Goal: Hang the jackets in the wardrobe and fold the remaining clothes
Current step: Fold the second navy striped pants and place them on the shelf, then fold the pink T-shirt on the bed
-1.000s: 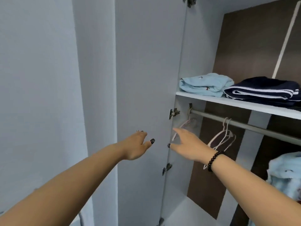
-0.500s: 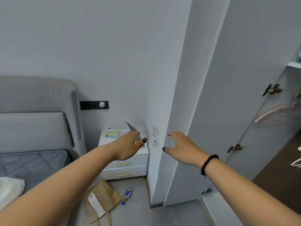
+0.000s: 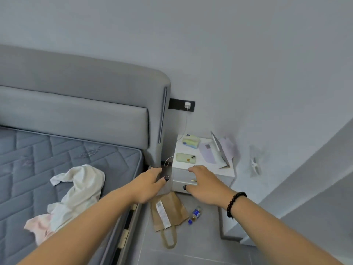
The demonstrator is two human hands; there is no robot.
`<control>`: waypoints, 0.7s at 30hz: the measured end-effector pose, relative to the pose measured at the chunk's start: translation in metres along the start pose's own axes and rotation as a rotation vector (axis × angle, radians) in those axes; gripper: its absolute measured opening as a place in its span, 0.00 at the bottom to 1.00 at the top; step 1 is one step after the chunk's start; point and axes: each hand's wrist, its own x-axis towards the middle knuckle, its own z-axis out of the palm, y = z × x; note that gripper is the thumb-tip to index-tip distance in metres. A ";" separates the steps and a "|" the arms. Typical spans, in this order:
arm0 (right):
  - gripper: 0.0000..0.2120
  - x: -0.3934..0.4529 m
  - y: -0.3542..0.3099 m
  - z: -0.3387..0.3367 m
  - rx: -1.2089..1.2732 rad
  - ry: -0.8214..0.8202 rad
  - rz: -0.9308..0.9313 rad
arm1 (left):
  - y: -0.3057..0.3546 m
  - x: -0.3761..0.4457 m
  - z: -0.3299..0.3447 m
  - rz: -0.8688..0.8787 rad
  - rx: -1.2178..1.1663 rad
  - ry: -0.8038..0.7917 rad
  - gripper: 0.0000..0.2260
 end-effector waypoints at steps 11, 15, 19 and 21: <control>0.27 0.166 -0.109 0.112 0.013 -0.262 -0.045 | -0.194 0.028 -0.057 -0.292 -0.187 0.022 0.27; 0.25 0.216 -0.126 0.150 -0.011 -0.375 -0.064 | -0.252 0.034 -0.053 -0.419 -0.276 0.057 0.25; 0.24 0.268 -0.129 0.185 -0.035 -0.485 -0.069 | -0.303 0.048 -0.041 -0.533 -0.354 0.109 0.06; 0.26 0.292 -0.127 0.200 -0.042 -0.534 -0.047 | -0.324 0.056 -0.035 -0.598 -0.392 0.092 0.14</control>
